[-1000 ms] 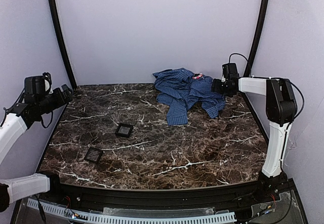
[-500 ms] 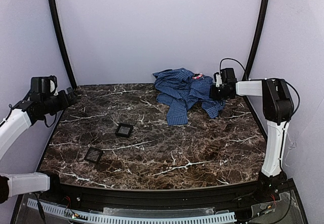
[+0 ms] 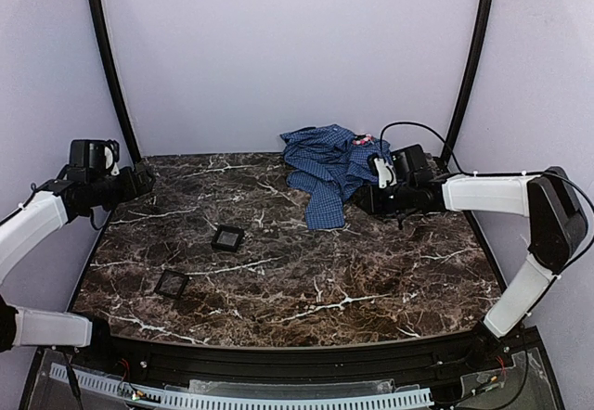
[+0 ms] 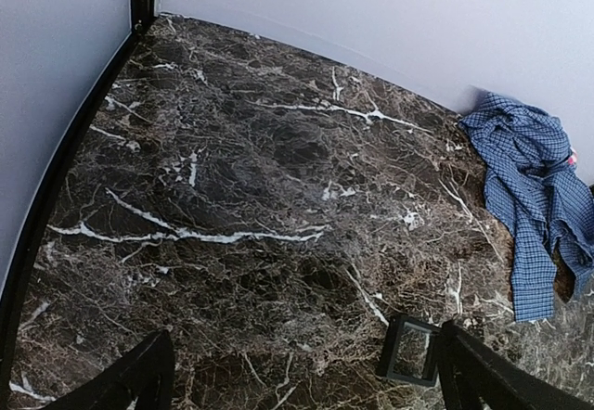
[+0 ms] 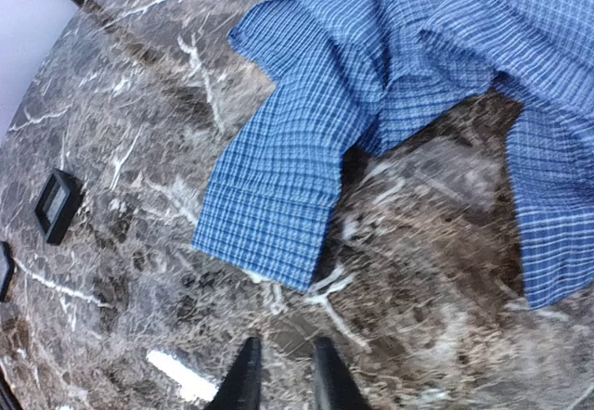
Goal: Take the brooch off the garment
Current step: Move the crumpled clothing to the center of the board.
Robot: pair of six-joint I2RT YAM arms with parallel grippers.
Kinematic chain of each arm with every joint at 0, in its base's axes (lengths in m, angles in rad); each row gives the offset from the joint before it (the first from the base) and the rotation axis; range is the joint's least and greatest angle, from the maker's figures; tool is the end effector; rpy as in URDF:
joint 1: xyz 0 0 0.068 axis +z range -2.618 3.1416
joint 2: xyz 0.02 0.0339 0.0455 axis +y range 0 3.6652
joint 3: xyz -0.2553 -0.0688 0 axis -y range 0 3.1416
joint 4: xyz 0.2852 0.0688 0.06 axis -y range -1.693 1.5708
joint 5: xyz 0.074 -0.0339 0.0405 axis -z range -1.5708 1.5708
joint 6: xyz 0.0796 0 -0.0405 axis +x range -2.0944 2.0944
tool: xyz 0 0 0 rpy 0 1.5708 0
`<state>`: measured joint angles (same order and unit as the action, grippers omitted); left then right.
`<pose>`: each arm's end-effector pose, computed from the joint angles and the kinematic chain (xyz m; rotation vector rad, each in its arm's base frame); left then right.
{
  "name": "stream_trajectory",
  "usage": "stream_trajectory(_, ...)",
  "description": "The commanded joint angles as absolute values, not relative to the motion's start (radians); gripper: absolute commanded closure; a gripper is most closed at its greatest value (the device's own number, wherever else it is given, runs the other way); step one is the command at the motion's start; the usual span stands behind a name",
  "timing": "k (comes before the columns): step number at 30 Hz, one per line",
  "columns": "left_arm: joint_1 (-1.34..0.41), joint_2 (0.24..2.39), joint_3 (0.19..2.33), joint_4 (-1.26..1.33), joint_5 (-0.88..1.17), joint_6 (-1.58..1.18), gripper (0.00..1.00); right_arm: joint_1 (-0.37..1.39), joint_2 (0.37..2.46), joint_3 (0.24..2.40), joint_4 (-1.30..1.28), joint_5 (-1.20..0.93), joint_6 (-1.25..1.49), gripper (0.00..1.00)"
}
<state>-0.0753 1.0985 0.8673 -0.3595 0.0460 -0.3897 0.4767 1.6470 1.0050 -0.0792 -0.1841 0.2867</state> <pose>0.3215 -0.0279 0.2484 -0.3146 2.1552 -0.3164 0.3648 0.2048 0.1448 -0.3207 2.3306 0.5974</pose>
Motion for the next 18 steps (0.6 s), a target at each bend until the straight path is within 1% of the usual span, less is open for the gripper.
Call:
stream_trajectory(1,-0.087,1.089,0.895,-0.350,0.058,-0.362,0.00,0.415,1.607,1.077,-0.099,-0.031,0.356,0.70)
stream_trajectory(2,-0.089,1.081,0.893,-0.348,0.049,-0.360,0.00,0.391,1.627,1.110,-0.114,-0.034,0.365,0.65)
stream_trajectory(4,-0.092,1.064,0.886,-0.345,0.029,-0.364,0.00,0.343,1.688,1.188,-0.154,-0.027,0.378,0.50)
stream_trajectory(7,-0.092,1.021,0.873,-0.341,0.013,-0.373,0.00,0.282,1.803,1.332,-0.224,-0.005,0.395,0.24)
stream_trajectory(8,-0.093,1.013,0.870,-0.343,-0.015,-0.378,0.00,0.264,1.840,1.371,-0.244,0.016,0.396,0.19)
stream_trajectory(11,-0.093,0.980,0.862,-0.357,-0.041,-0.385,0.00,0.218,1.949,1.478,-0.275,0.052,0.414,0.12)
stream_trajectory(15,-0.092,0.948,0.862,-0.395,-0.075,-0.389,0.00,0.173,2.078,1.606,-0.300,0.067,0.418,0.09)
stream_trajectory(18,-0.092,0.926,0.857,-0.411,-0.092,-0.395,0.00,0.158,2.167,1.686,-0.306,0.034,0.382,0.08)
